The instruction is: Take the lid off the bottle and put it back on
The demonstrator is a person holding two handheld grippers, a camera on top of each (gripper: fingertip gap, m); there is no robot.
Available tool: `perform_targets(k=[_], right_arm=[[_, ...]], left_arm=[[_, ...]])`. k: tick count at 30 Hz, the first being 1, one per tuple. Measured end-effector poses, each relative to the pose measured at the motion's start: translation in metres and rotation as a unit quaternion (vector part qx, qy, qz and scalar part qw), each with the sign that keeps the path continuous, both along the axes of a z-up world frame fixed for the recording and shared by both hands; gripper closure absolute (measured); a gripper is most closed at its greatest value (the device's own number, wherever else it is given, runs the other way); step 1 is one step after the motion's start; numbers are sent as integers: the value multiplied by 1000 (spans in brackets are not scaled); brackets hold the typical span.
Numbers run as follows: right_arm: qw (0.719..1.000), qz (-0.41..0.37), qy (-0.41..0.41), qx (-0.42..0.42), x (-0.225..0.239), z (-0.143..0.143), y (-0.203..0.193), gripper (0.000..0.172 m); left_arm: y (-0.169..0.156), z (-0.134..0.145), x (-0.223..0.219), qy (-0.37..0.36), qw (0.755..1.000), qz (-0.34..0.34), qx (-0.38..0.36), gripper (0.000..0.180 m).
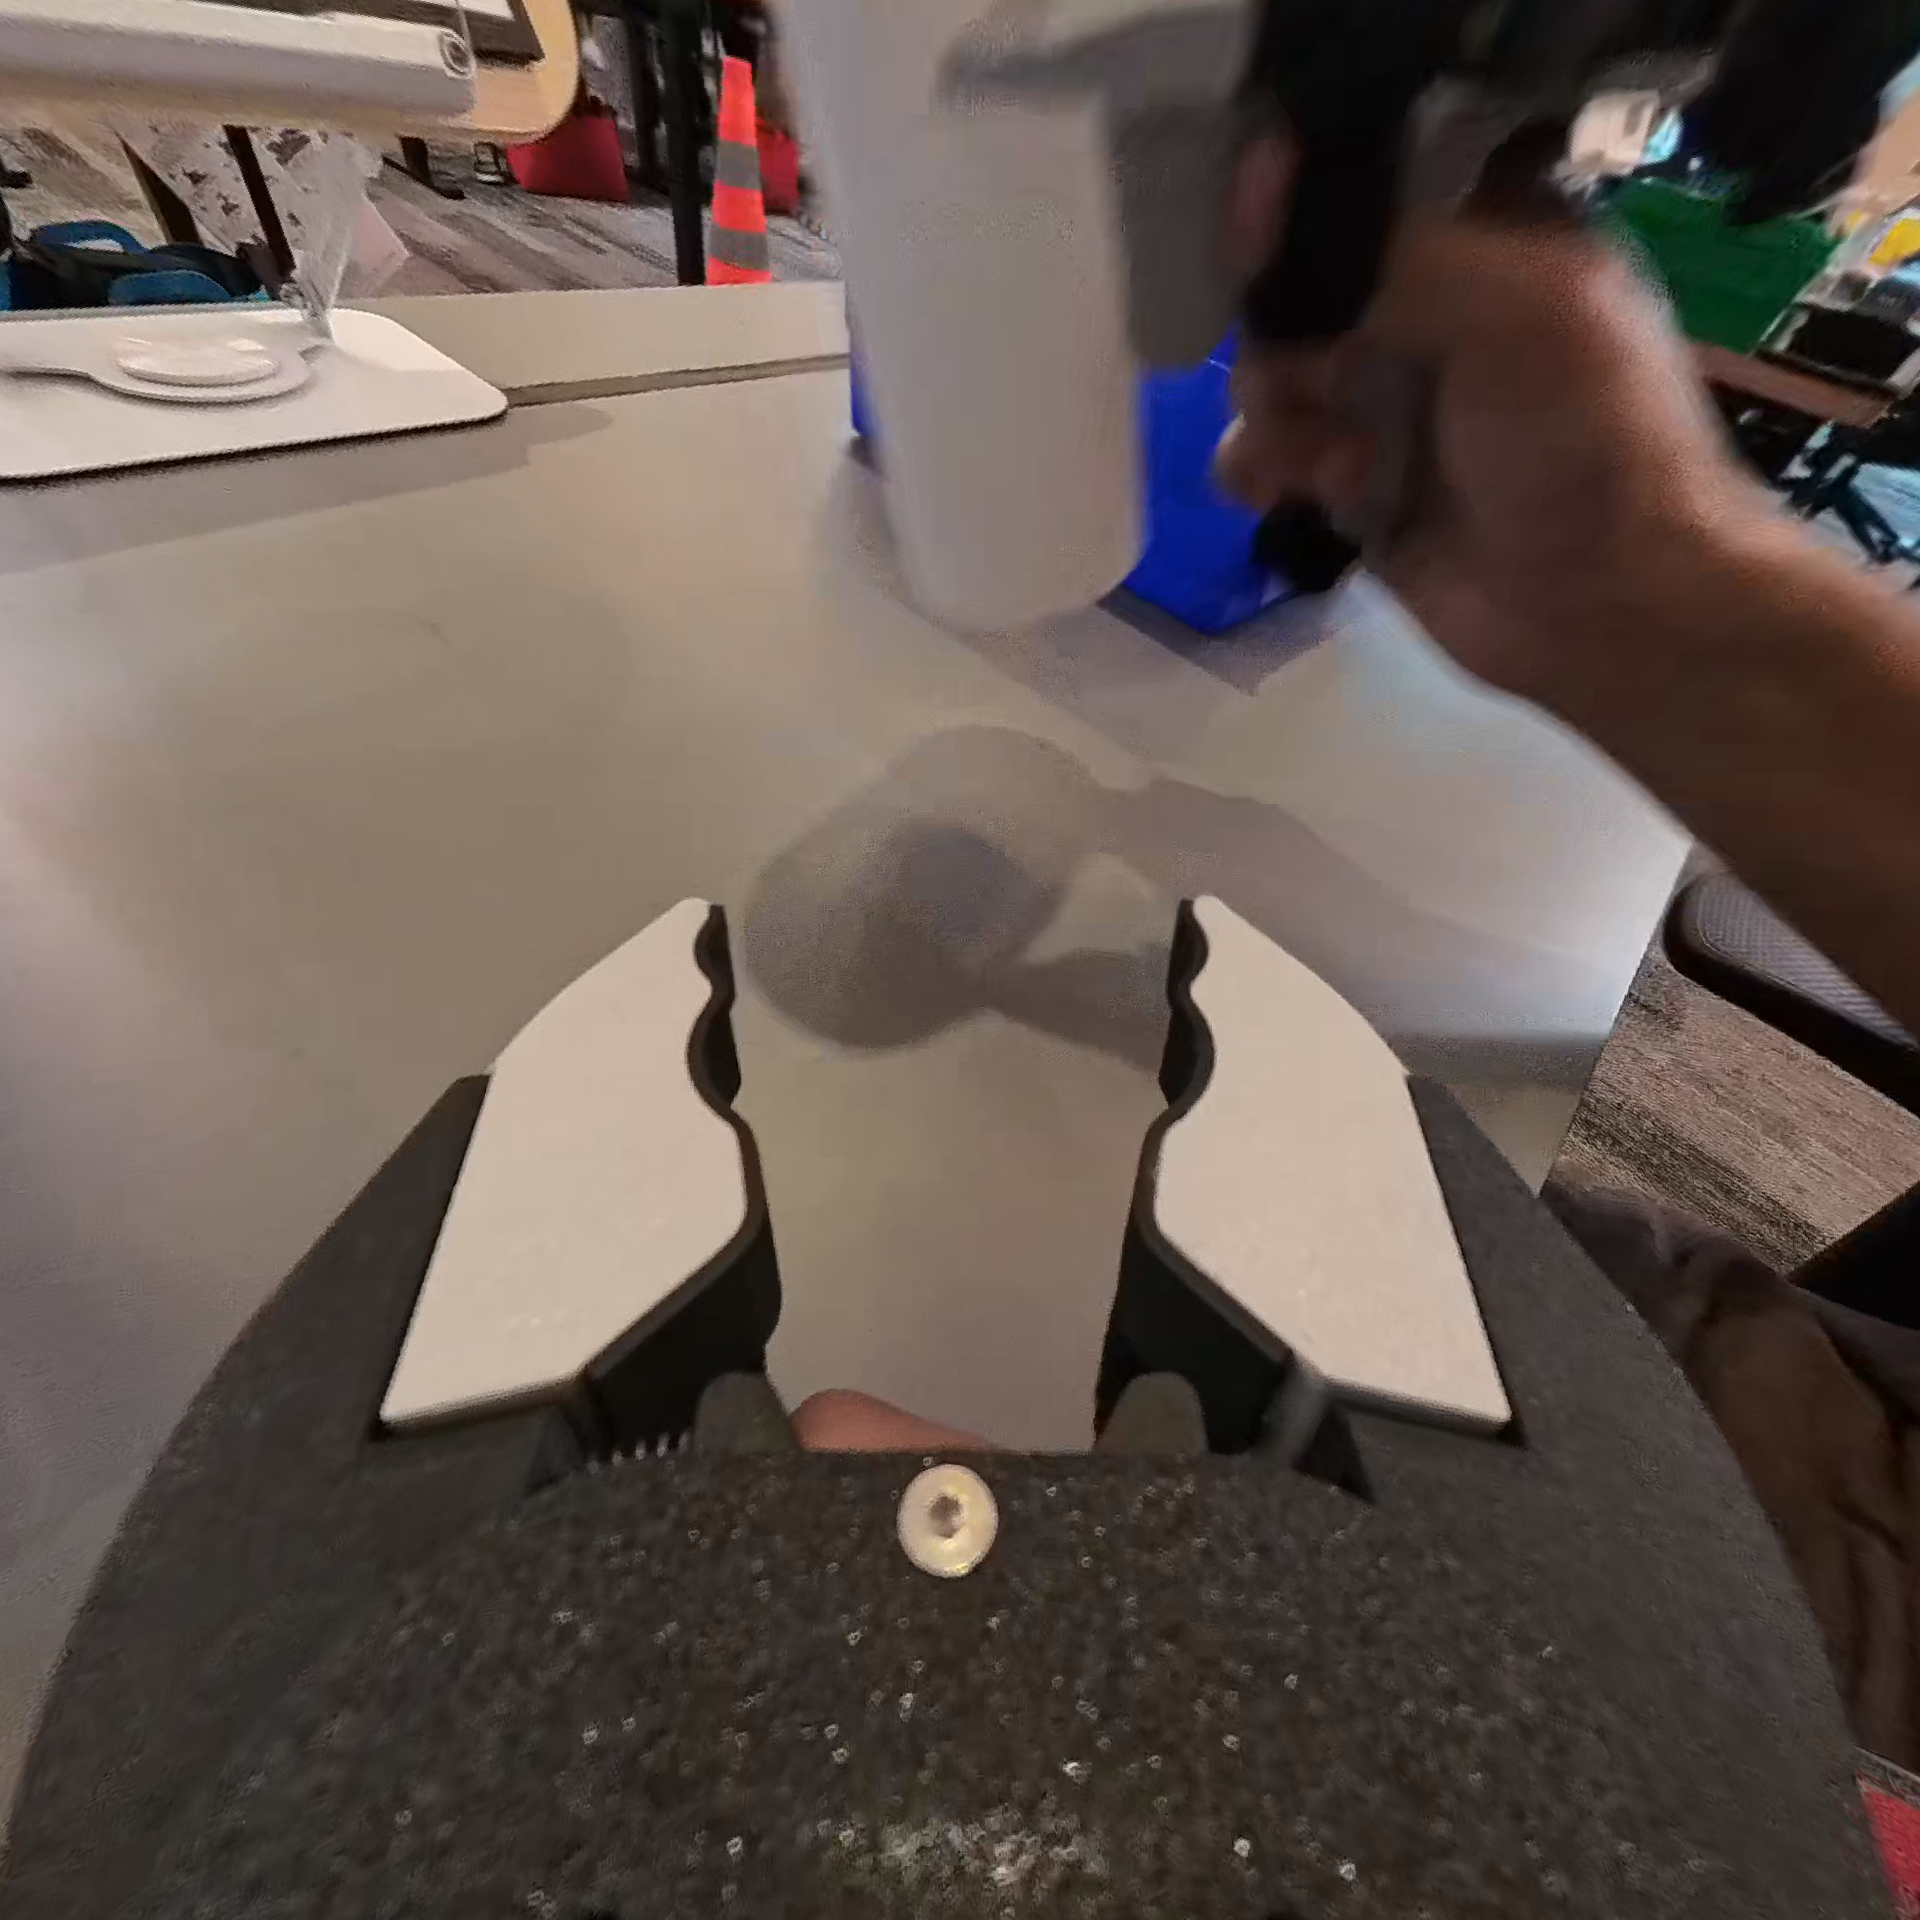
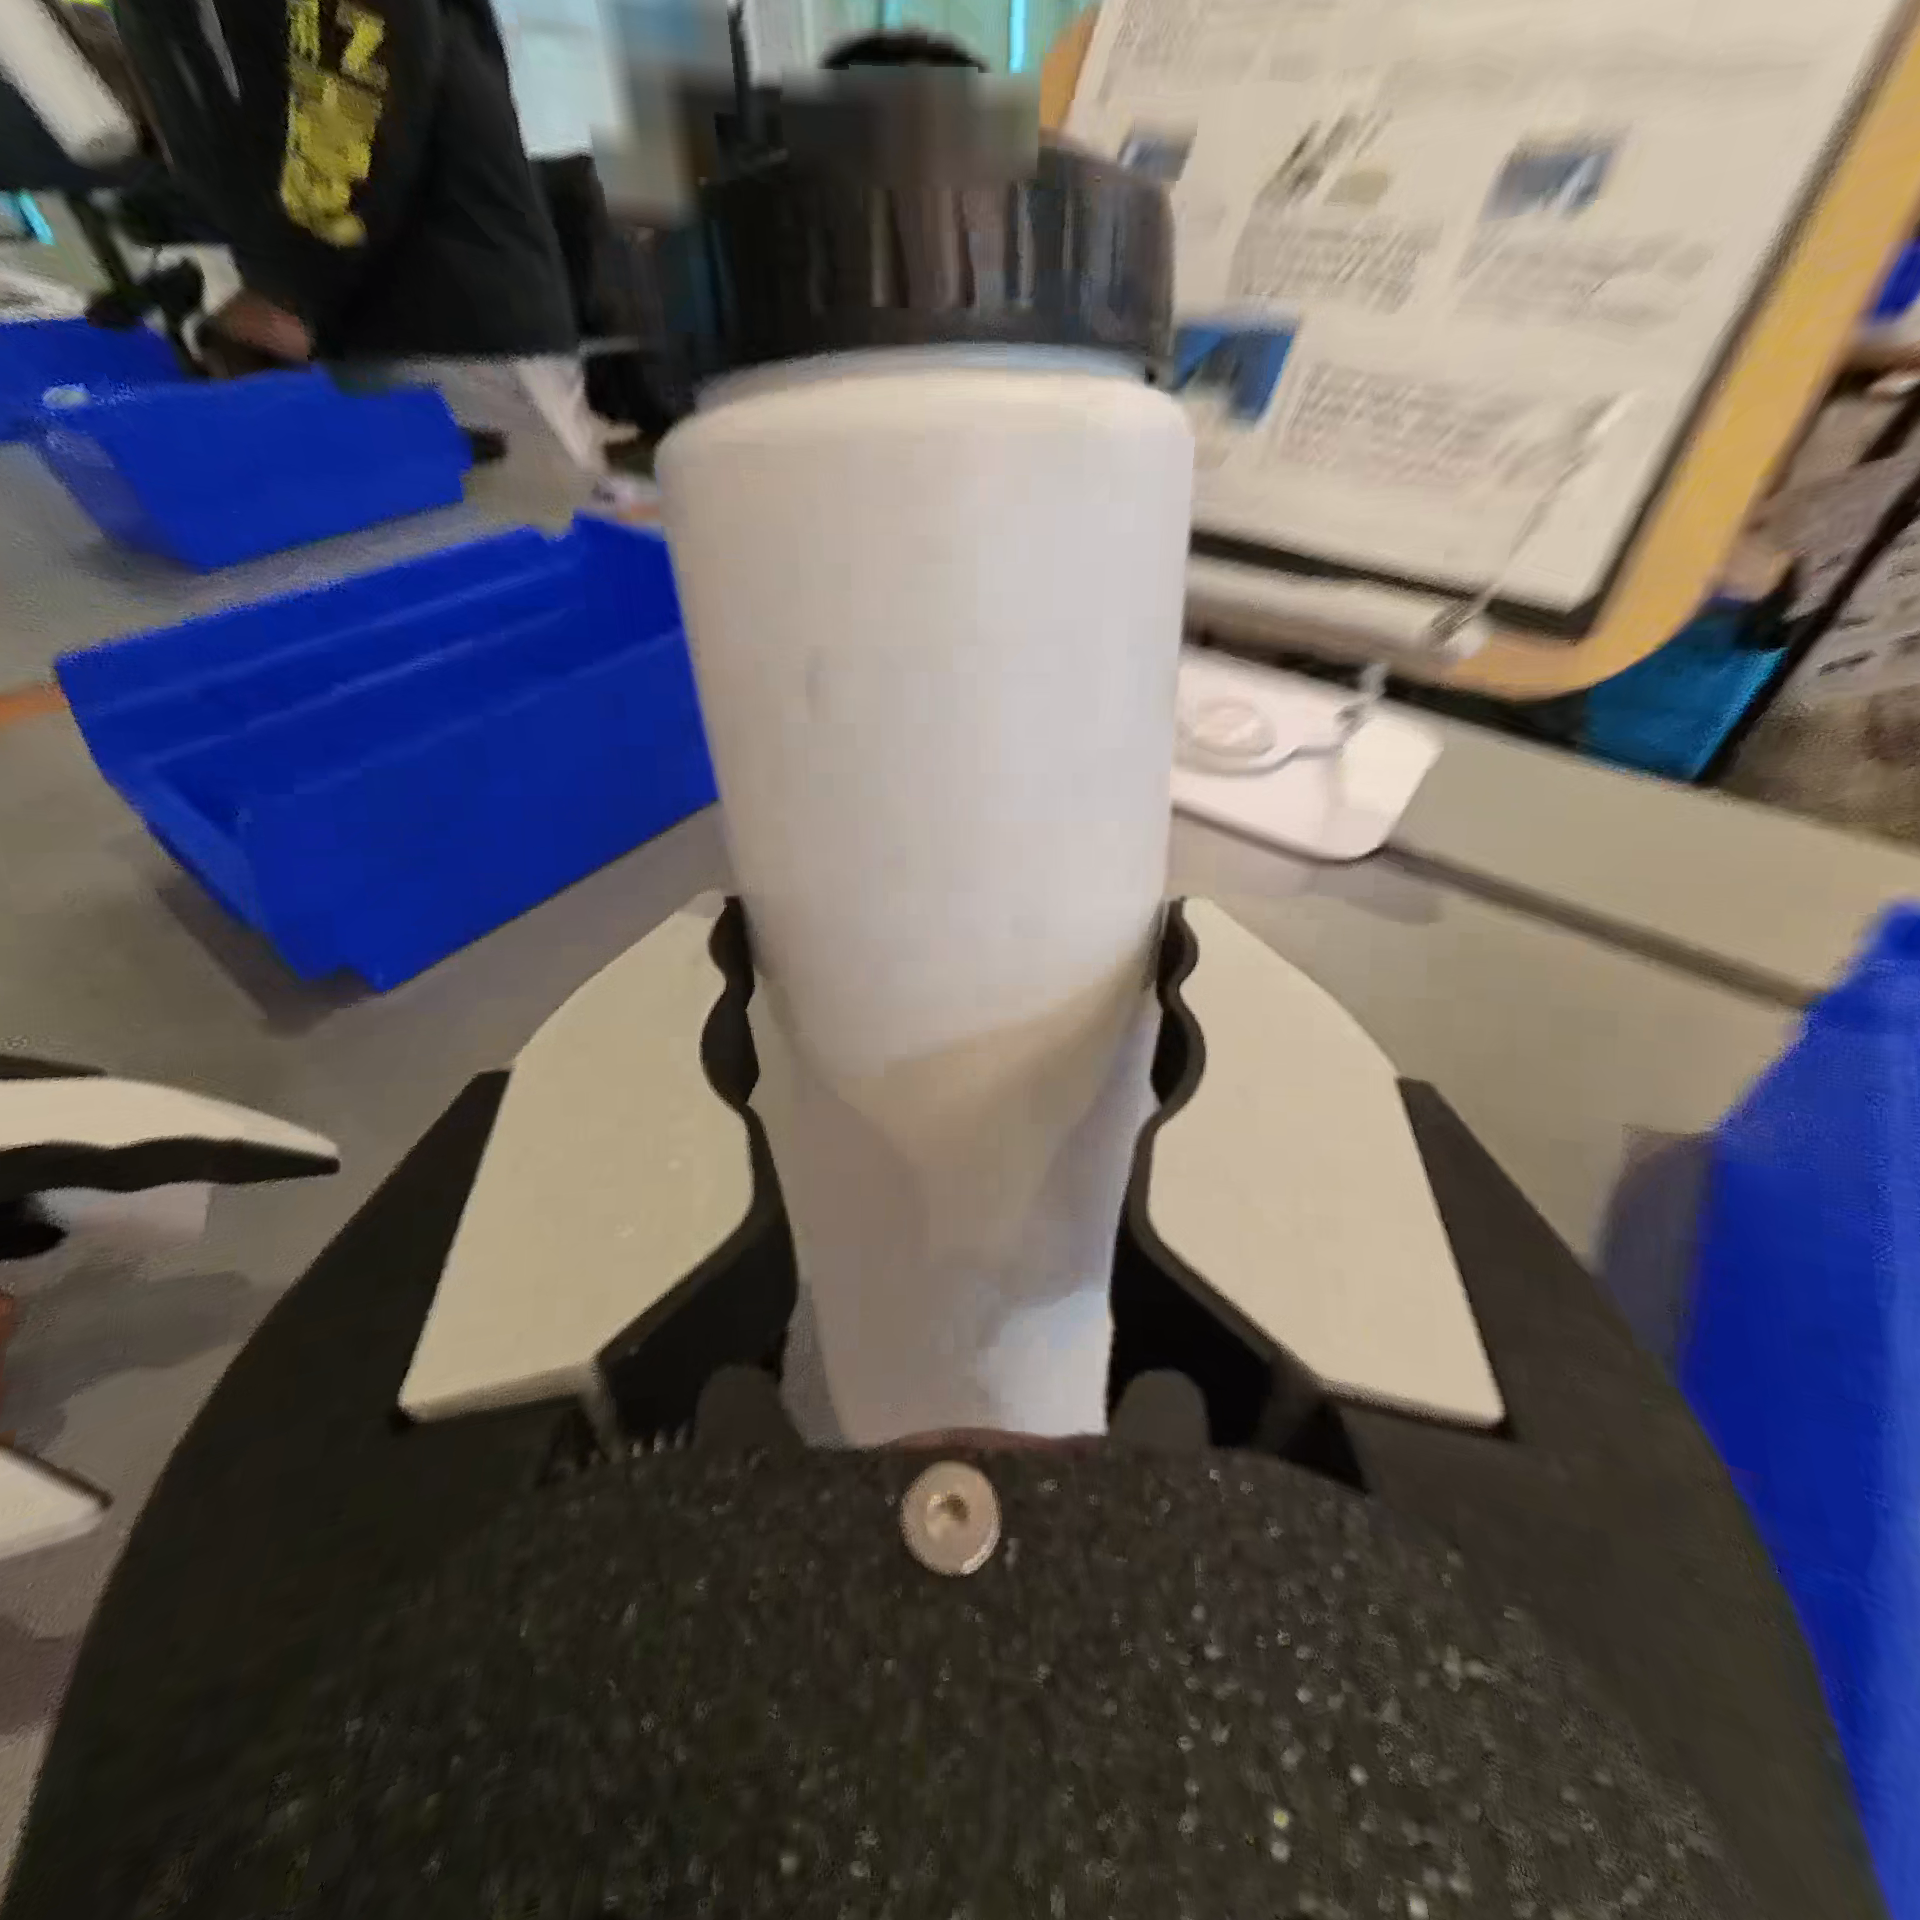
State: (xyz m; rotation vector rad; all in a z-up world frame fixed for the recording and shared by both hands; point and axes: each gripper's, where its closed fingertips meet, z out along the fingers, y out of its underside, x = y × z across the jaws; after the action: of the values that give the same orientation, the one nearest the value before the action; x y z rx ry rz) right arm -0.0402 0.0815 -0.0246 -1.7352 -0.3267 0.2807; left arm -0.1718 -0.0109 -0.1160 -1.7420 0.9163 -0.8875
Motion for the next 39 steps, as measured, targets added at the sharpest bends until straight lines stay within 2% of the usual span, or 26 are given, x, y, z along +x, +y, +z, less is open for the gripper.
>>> perform_targets(k=[3,5,7,8,11,15,18,21,23,25,26,27,29,31,33,35,37,39], right_arm=[[997,-52,1,55,58,77,-26,97],[991,-110,-21,67,109,118,-39,97],[987,-155,-32,28,159,137,-40,97],[985,-168,-41,-17,181,134,-34,97],[963,-201,-57,-172,237,86,-8,97],[907,-207,13,-367,263,-33,19,97],[872,-186,102,-441,253,-103,32,97],[853,-199,124,-466,251,-136,40,97],[852,-191,158,-460,246,-133,44,98],[863,-173,165,-444,247,-112,43,95],[882,-169,178,-402,251,-85,42,91],[905,-162,184,-348,253,-49,37,93],[950,-161,141,-225,252,23,9,97],[972,-183,74,-129,243,59,-34,98],[983,-169,23,-71,215,50,-78,96],[988,-151,14,-24,182,12,-113,93],[990,-133,21,44,154,-26,-138,94],[990,-126,14,64,136,-58,-155,102]], left_arm=[[1,-2,-1,2,1000,1,-7,102],[1,-6,0,10,1000,1,-11,103],[-2,-8,3,15,1000,-7,-10,103],[-4,-8,5,19,1000,-11,-9,103],[-9,-12,12,34,999,-24,1,103],[-16,-17,19,59,997,-39,16,102],[-20,-18,19,66,996,-44,29,102],[-22,-17,18,65,996,-46,31,102],[-22,-16,16,61,997,-46,28,102],[-21,-15,12,56,997,-43,23,101],[-21,-13,9,52,998,-40,20,100],[-21,-9,6,49,998,-38,18,99],[-17,1,-6,41,999,-22,23,98],[-12,17,-22,25,999,4,28,97],[-8,35,-43,-6,999,34,15,97],[-1,41,-73,-28,996,86,0,98],[9,33,-109,-39,987,155,-17,99],[18,21,-142,-57,974,216,-35,102]])
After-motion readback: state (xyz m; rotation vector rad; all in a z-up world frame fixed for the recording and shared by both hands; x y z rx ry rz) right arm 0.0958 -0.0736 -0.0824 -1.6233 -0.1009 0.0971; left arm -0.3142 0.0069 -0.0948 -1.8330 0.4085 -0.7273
